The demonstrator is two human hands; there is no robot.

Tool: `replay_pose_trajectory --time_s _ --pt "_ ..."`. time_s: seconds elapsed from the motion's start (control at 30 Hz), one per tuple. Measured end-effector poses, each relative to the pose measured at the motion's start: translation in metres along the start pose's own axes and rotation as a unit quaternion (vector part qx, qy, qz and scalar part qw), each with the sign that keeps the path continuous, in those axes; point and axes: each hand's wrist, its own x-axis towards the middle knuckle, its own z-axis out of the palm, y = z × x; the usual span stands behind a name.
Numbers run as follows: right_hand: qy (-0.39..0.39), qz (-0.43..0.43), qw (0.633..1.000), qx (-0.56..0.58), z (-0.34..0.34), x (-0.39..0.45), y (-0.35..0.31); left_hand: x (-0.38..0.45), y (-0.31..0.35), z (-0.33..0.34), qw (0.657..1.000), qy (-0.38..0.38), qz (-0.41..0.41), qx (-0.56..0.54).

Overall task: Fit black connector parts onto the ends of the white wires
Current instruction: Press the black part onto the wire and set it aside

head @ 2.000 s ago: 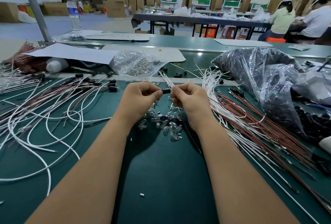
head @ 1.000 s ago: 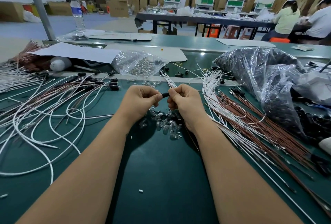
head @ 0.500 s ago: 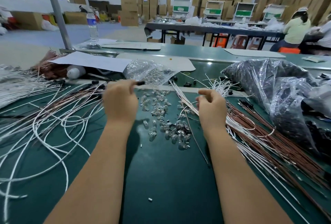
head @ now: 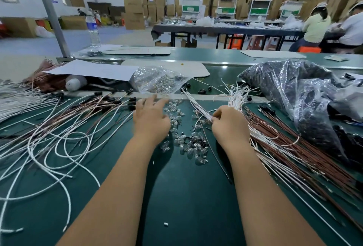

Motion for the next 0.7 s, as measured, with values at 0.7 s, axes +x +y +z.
replay_pose_trajectory --time_s 0.7 --pt "0.160 0.011 0.971 0.177 -0.019 0.000 0.003 -0.003 0.010 -0.003 0.985 0.043 0.003 -0.168"
